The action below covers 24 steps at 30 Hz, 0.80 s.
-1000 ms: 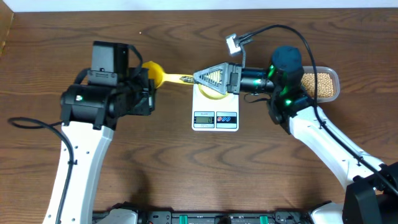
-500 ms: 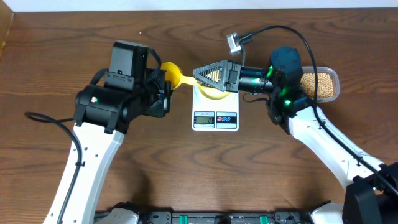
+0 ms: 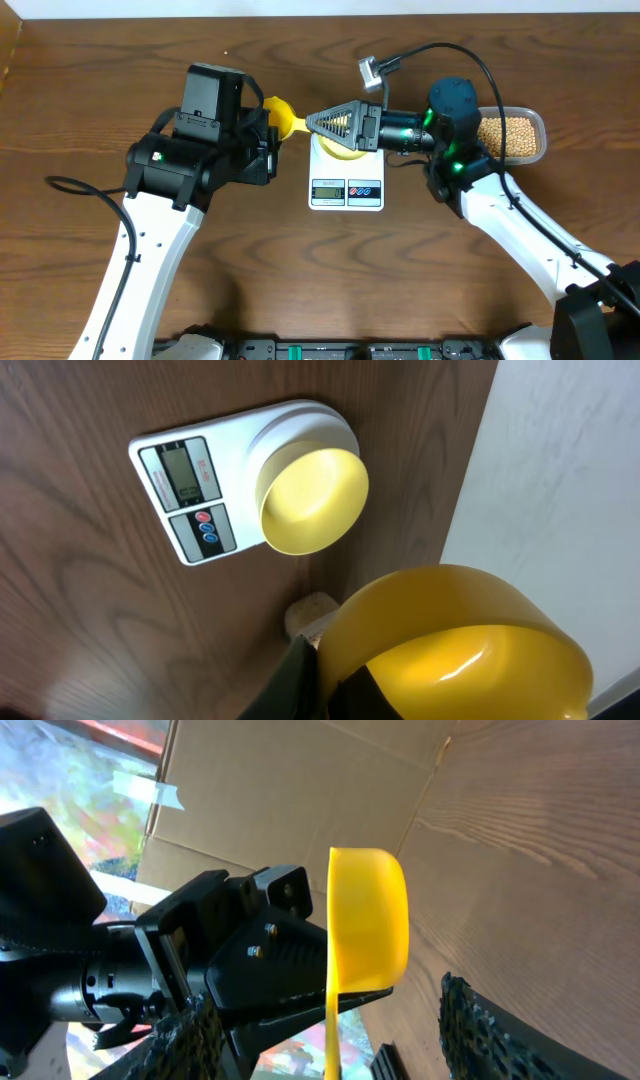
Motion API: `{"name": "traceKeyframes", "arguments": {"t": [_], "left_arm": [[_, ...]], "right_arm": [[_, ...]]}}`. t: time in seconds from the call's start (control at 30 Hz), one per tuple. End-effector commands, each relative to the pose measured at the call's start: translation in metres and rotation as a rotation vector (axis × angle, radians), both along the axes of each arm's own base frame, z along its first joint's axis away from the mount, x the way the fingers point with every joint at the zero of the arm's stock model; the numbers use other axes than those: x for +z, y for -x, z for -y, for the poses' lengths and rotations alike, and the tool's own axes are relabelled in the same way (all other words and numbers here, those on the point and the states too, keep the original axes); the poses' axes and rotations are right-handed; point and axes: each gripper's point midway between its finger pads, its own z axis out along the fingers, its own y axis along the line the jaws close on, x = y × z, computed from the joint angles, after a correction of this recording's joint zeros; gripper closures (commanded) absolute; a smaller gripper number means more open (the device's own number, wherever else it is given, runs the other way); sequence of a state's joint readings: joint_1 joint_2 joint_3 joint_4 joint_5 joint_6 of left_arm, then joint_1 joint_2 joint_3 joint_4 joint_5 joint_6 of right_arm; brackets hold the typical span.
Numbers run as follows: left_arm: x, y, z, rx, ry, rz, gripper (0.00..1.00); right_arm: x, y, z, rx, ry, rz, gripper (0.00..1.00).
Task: Scoop item into bowl and weigh 50g on scale
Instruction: 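Grasp the scoop with the right gripper and release the left gripper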
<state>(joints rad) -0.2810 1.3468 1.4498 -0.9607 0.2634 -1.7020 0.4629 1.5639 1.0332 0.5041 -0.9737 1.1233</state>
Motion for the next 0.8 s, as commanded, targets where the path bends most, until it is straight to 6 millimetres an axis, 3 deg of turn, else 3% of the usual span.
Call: {"name": "traceKeyframes", "arguments": {"t": [0.0, 0.63, 0.77], "left_arm": [[0.003, -0.003, -0.001, 0.046, 0.018, -0.008, 0.93], [-0.001, 0.001, -0.002, 0.064, 0.021, -0.036, 0.93], [-0.001, 0.001, -0.004, 0.077, 0.018, -0.039, 0.93]], "right_arm": [[0.006, 0.004, -0.006, 0.014, -0.005, 0.028, 0.32], [0.012, -0.009, -0.007, -0.075, -0.017, 0.067, 0.34], [0.012, -0.009, -0.007, -0.074, -0.018, 0.068, 0.48]]}}
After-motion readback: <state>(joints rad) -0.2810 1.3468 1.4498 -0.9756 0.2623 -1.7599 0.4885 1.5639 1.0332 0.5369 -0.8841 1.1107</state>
